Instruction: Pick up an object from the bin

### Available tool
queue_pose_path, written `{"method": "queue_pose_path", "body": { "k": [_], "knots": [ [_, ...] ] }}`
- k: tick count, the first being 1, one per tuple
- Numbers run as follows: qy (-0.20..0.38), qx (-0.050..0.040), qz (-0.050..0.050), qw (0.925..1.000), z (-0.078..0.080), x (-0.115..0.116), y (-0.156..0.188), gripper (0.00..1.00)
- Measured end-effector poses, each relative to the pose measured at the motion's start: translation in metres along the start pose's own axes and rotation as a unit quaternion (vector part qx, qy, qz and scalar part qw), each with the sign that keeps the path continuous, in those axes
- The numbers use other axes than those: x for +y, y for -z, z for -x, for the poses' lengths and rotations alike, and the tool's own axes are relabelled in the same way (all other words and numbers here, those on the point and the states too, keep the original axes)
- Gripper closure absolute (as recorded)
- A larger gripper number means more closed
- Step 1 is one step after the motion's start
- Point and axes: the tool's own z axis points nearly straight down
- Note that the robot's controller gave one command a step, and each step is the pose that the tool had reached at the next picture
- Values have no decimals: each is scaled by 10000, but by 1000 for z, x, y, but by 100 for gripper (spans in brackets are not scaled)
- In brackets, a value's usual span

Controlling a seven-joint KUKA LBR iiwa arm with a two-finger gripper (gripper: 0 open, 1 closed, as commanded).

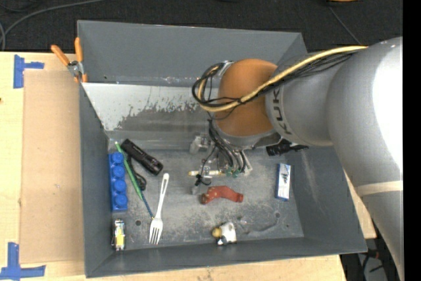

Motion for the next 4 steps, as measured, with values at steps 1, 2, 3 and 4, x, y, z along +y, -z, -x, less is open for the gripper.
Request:
{"method": "queue_pose_path", "body": {
  "k": [1, 2, 3, 4],
  "knots": [
    [3, -4, 10, 10000, 0, 1, 0, 100],
    [1, -4, 10, 10000, 0, 1, 0, 100],
    [-254, 30, 6, 9997, -1, -30, 58, 100],
    [-452, 21, 6, 9990, 1, -60, 107, 100]
  ]
}}
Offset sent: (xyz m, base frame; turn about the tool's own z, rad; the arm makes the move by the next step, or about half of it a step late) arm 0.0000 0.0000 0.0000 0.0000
